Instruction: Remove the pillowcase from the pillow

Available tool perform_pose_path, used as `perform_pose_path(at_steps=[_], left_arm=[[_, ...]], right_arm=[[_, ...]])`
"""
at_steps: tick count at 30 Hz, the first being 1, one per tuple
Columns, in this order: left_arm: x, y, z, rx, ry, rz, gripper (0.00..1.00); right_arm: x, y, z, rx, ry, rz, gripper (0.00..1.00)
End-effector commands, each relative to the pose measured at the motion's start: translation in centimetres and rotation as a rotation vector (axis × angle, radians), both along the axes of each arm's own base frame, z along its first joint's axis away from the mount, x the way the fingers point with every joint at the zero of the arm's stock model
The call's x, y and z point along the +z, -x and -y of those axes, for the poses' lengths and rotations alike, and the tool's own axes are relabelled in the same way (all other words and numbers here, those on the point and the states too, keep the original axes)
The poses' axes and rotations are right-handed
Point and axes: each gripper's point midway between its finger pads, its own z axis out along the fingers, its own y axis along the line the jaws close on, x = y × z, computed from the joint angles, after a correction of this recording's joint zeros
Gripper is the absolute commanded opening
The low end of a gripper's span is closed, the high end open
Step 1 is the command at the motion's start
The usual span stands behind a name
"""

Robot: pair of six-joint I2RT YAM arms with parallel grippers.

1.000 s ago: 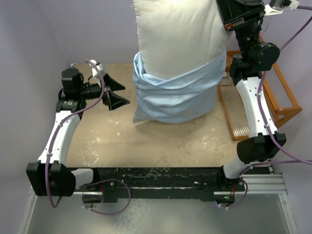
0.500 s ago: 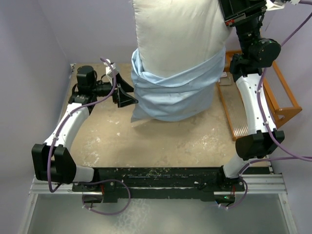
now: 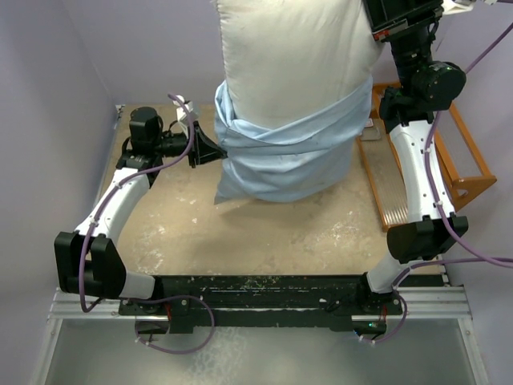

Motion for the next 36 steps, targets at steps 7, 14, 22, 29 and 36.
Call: perform_pose_path(at_steps=[7, 14, 22, 29, 36], left_arm=[[-5.2, -1.1, -2.8, 0.189, -0.189, -0.021, 0.00], [-12.4, -1.4, -6.6, 0.344, -0.405, -0.098, 0.00], [-16.0, 1.0, -7.1, 0.312, -0.481, -0.185, 0.00], [-6.2, 2.5, -7.0, 0.213, -0.406, 0.006, 0.61], [14.4, 2.8, -7.5, 0.256, -0.274, 0.371, 0.99]], right_arm=[[6.5, 7.9, 2.6, 0.009, -0.155, 0.218, 0.00], [9.3, 10.0, 4.0, -0.035, -0.206, 0.303, 0.00], [9.3, 9.2, 5.4, -0.077, -0.280, 0.280, 0.00], [6.8, 6.8, 2.2, -0.147, -0.105, 0.231, 0.00], [-1.1, 1.7, -3.4, -0.203, 0.103, 0.095, 0.00]])
